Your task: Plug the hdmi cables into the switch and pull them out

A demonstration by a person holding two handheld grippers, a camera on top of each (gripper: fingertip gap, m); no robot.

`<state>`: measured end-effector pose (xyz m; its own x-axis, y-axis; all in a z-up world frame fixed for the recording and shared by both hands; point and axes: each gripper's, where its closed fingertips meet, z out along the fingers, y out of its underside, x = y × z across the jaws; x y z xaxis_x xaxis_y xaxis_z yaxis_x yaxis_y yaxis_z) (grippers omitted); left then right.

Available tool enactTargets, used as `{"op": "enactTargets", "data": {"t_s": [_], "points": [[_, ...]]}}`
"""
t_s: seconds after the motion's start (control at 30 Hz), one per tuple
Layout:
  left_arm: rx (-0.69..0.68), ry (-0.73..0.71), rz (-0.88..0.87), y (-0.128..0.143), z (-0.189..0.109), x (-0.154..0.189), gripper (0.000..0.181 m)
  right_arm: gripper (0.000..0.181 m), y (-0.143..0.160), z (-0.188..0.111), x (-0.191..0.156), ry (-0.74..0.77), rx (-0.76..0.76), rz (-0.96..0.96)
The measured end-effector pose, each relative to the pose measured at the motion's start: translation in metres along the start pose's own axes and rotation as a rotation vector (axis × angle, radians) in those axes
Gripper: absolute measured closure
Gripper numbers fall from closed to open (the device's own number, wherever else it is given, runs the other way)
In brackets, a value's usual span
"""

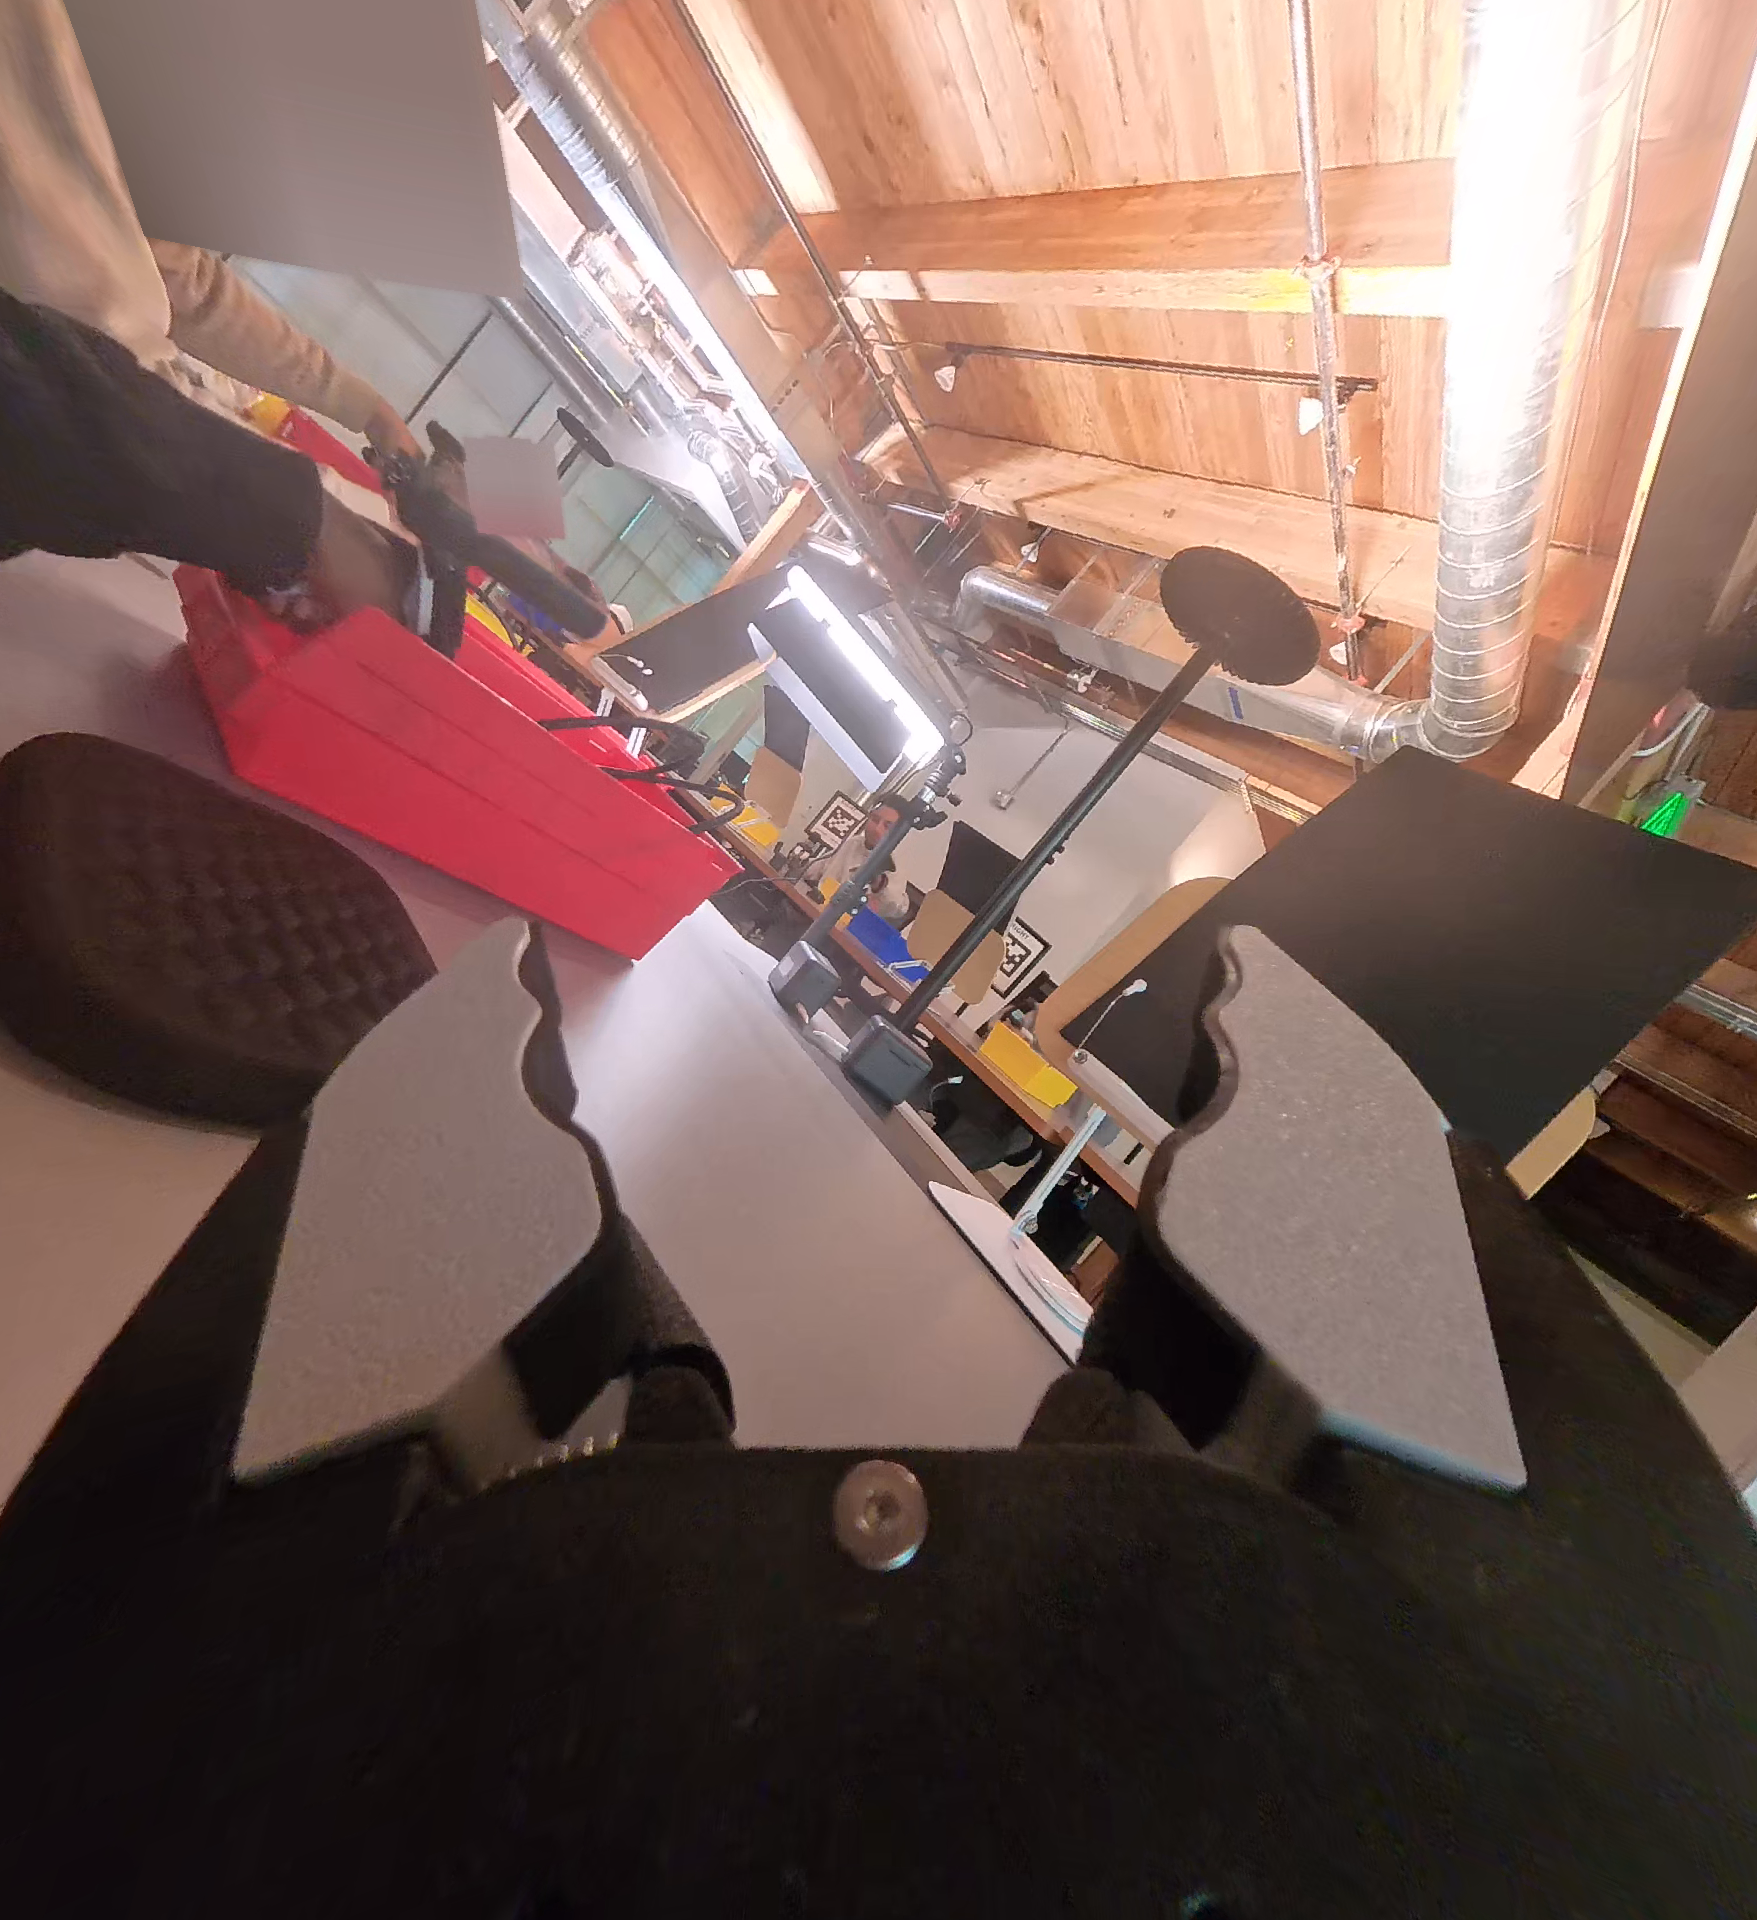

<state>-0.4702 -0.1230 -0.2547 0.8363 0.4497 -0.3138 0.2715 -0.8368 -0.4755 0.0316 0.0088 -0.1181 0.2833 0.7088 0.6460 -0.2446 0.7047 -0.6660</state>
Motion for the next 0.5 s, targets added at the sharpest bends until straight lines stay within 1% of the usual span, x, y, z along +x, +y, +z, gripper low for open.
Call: {"op": "enactTargets", "data": {"t_s": [0.03, 0.1, 0.13, 0.17, 0.23, 0.33, 0.4, 0.5], "points": [[-0.02, -0.023, 0.018, 0.002, 0.005, -0.003, 0.125, 0.065, 0.0, 0.0, -0.001, -0.003, -0.002, -0.003], [-0.015, -0.023, 0.039, -0.001, 0.006, -0.002, 0.133, 0.066, 0.001, 0.001, -0.002, -0.009, -0.007, -0.01], [-0.014, -0.013, 0.056, -0.002, 0.007, 0.001, 0.146, 0.066, 0.002, 0.001, -0.003, -0.011, -0.01, -0.013], [-0.003, -0.044, 0.076, -0.003, 0.006, -0.001, 0.147, 0.066, 0.002, 0.001, -0.003, -0.014, -0.013, -0.016], [0.078, -0.129, 0.102, -0.011, -0.005, -0.005, 0.149, 0.066, 0.003, 0.001, -0.004, -0.016, -0.016, -0.02], [0.254, -0.315, 0.148, -0.029, -0.042, -0.021, 0.151, 0.066, 0.003, 0.001, -0.003, -0.015, -0.018, -0.019], [0.399, -0.451, 0.186, -0.043, -0.078, -0.029, 0.152, 0.067, 0.004, 0.001, -0.004, -0.016, -0.023, -0.019], [0.599, -0.584, 0.227, -0.063, -0.139, -0.027, 0.152, 0.067, 0.004, 0.001, -0.004, -0.021, -0.023, -0.022]]}}
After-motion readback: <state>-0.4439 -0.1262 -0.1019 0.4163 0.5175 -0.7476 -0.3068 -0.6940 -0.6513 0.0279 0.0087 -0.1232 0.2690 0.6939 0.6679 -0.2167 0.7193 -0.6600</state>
